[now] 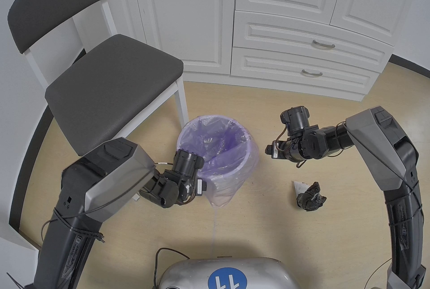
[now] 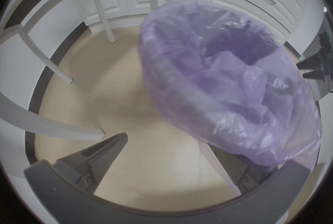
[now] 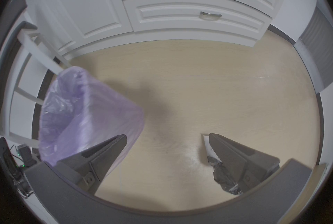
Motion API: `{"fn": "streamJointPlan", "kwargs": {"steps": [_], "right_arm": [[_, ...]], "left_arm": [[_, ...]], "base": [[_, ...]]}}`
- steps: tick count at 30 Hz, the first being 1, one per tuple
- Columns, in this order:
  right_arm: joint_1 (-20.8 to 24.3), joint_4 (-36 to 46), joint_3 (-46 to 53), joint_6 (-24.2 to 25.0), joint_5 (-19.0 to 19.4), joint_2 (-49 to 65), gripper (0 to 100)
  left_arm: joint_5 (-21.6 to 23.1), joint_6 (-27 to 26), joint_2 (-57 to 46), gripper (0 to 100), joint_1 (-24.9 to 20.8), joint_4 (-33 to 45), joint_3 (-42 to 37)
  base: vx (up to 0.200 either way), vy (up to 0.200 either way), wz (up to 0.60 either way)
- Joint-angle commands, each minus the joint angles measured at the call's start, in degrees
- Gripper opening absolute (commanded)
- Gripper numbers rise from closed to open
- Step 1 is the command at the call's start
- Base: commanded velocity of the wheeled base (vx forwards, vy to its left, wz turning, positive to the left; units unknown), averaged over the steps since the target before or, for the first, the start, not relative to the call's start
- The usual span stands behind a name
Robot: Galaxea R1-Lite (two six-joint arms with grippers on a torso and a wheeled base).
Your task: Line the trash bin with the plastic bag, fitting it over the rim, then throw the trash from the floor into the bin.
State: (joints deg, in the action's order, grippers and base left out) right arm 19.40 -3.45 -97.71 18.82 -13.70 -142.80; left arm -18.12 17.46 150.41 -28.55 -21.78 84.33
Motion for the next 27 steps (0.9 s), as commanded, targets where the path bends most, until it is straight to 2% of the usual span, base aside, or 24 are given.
{"fn": "streamJointPlan", "kwargs": {"steps": [1, 9, 13, 15, 16, 17, 21, 23, 24, 27], "right_arm": [[2.3, -0.4, 4.0, -0.5, -0.1, 5.6, 100], [3.4, -0.6, 5.2, -0.3, -0.1, 6.7, 100], [4.3, -0.6, 5.2, 0.3, -1.0, 7.3, 100], [4.3, -0.6, 5.2, 0.3, -1.0, 7.3, 100], [4.9, -0.7, 5.4, 0.3, -1.3, 7.3, 100], [4.9, -0.7, 5.4, 0.3, -1.3, 7.3, 100], [7.3, -3.9, 5.7, 1.9, -1.3, 5.5, 100], [7.6, -4.5, 5.6, 2.4, -1.3, 5.1, 100], [8.7, -6.1, 5.2, 3.8, -1.5, 3.5, 100], [9.6, -6.5, 3.9, 4.4, -1.6, 1.6, 100]], "left_arm": [[-0.3, 1.4, -0.2, 100, -4.6, 0.1, -1.5], [-0.9, 0.9, -4.3, 100, -5.9, 0.4, -6.0], [-0.9, -2.6, -10.8, 100, -6.2, 0.3, -11.9], [-0.9, -2.6, -10.8, 100, -6.2, 0.3, -11.9], [-0.9, -5.5, -15.1, 100, -6.0, 0.3, -15.3], [-0.9, -5.5, -15.1, 100, -6.0, 0.3, -15.3], [-0.6, -11.0, -22.4, 100, -3.2, 0.0, -19.9], [-0.6, -11.4, -22.7, 100, -2.7, -0.2, -19.9], [-0.6, -12.2, -23.1, 100, -0.7, -0.5, -19.5], [-0.7, -12.3, -22.3, 100, 1.6, -0.9, -17.6]], "base": [[0.000, 0.000, 0.00], [0.000, 0.000, 0.00], [0.000, 0.000, 0.00], [0.000, 0.000, 0.00], [0.000, 0.000, 0.00], [0.000, 0.000, 0.00], [0.000, 0.000, 0.00], [0.000, 0.000, 0.00], [0.000, 0.000, 0.00], [0.000, 0.000, 0.00]]}}
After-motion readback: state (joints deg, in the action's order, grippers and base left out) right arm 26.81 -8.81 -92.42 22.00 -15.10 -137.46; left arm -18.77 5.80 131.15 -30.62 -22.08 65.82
